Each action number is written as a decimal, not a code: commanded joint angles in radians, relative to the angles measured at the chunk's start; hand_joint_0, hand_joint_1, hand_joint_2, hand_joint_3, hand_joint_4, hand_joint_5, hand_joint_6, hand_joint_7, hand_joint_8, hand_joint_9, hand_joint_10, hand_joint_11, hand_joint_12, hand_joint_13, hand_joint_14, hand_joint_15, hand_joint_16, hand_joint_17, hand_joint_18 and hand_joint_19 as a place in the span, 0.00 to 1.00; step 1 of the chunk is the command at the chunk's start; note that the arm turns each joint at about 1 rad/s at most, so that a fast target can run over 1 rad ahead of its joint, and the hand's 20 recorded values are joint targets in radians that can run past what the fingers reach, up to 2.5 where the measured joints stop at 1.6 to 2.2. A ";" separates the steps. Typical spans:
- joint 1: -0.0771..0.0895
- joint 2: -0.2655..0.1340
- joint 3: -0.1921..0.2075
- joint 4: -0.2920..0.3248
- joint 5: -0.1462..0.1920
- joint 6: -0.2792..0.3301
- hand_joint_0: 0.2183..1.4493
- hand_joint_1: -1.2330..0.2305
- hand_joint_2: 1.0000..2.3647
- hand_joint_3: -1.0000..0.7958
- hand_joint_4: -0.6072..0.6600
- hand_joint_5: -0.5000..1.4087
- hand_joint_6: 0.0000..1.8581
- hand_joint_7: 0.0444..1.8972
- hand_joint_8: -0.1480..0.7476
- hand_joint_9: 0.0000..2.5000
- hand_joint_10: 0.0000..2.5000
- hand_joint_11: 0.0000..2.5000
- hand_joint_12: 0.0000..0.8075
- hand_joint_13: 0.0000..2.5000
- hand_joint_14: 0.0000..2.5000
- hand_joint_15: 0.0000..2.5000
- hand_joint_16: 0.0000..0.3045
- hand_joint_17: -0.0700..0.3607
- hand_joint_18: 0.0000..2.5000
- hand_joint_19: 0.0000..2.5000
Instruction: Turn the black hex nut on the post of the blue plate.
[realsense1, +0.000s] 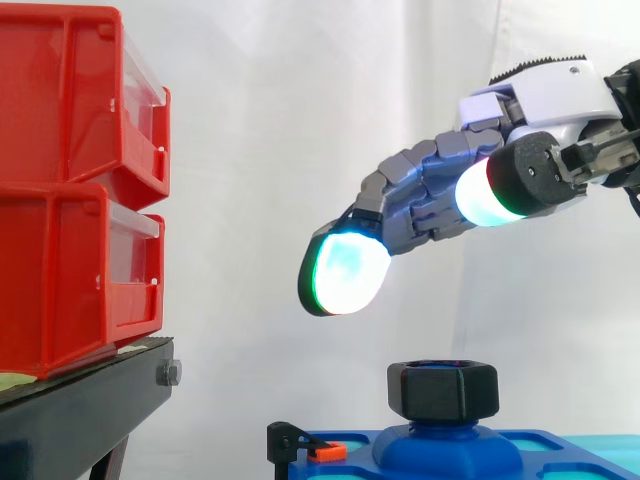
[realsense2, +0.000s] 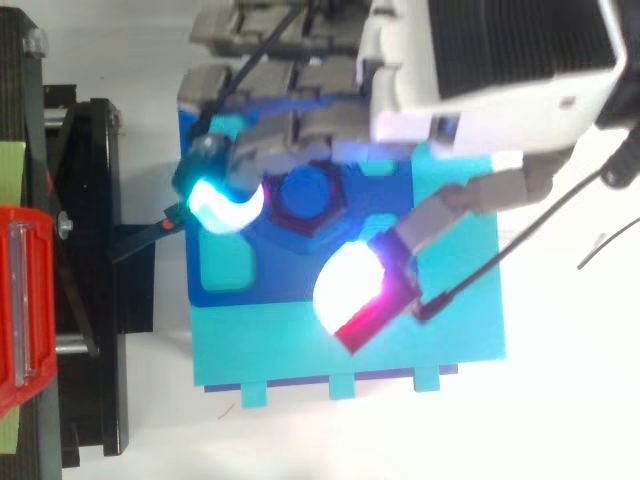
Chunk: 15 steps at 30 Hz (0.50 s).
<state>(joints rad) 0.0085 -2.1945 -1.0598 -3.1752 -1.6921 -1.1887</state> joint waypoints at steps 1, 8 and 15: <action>0.056 -0.001 0.000 -0.002 0.061 0.000 0.21 0.61 0.00 0.28 0.58 0.14 0.27 0.36 0.37 0.05 0.00 0.00 0.41 0.03 0.00 0.00 0.19 0.47 0.00 0.02; 0.096 -0.001 0.000 -0.017 0.144 0.000 0.21 0.61 0.00 0.28 0.58 0.14 0.27 0.36 0.37 0.05 0.00 0.00 0.41 0.03 0.00 0.00 0.19 0.47 0.00 0.02; 0.105 -0.001 -0.029 -0.028 0.147 0.000 0.21 0.61 0.00 0.28 0.58 0.14 0.27 0.36 0.37 0.05 0.00 0.00 0.42 0.04 0.00 0.00 0.19 0.47 0.00 0.02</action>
<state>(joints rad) 0.1108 -2.1954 -1.0777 -3.1987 -1.5454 -1.1896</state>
